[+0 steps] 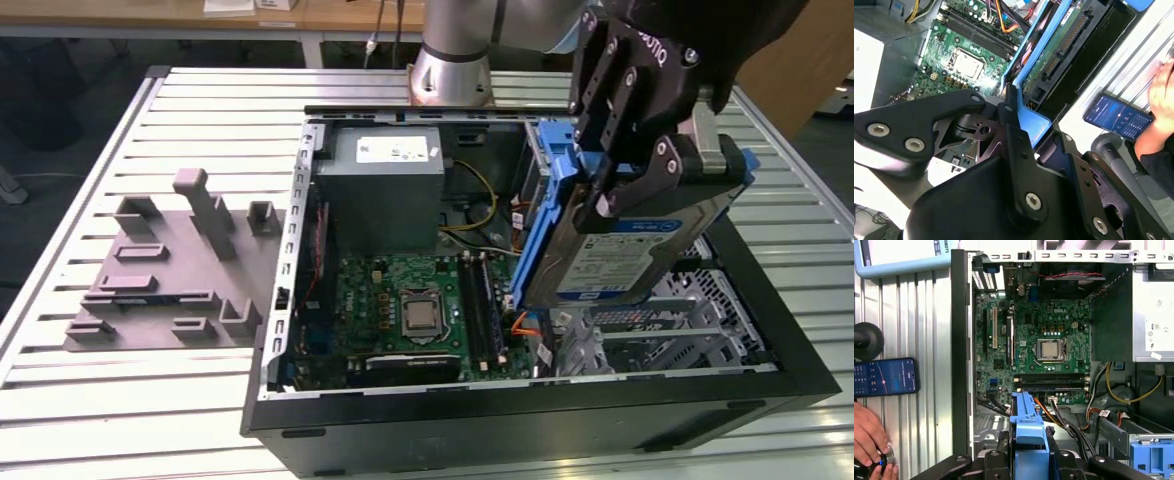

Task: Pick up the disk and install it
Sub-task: 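Insert the disk into the insertion slot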

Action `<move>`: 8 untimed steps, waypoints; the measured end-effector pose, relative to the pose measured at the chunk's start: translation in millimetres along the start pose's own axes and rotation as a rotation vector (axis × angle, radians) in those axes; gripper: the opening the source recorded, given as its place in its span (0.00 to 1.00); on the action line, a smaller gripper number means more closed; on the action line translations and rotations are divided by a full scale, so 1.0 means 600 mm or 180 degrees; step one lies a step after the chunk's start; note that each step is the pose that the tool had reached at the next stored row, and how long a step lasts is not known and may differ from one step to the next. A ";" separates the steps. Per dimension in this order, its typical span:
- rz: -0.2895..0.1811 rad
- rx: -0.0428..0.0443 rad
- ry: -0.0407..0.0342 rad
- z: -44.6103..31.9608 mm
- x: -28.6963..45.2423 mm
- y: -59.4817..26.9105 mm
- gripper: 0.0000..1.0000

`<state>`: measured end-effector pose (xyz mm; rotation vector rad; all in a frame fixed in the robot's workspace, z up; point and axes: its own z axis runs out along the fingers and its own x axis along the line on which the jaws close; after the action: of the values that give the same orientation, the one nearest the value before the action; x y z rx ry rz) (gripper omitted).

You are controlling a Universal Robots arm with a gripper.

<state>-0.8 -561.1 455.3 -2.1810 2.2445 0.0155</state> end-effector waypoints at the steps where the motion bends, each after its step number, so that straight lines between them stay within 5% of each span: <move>1: 0.0000 0.0000 0.0000 0.000 0.002 0.000 0.36; 4: 0.0000 0.0000 0.0000 0.001 0.005 -0.002 0.36; 8: 0.0000 -0.0001 0.0001 0.002 0.006 -0.022 0.36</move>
<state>12.3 -564.9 454.3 -2.1811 2.2448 0.0156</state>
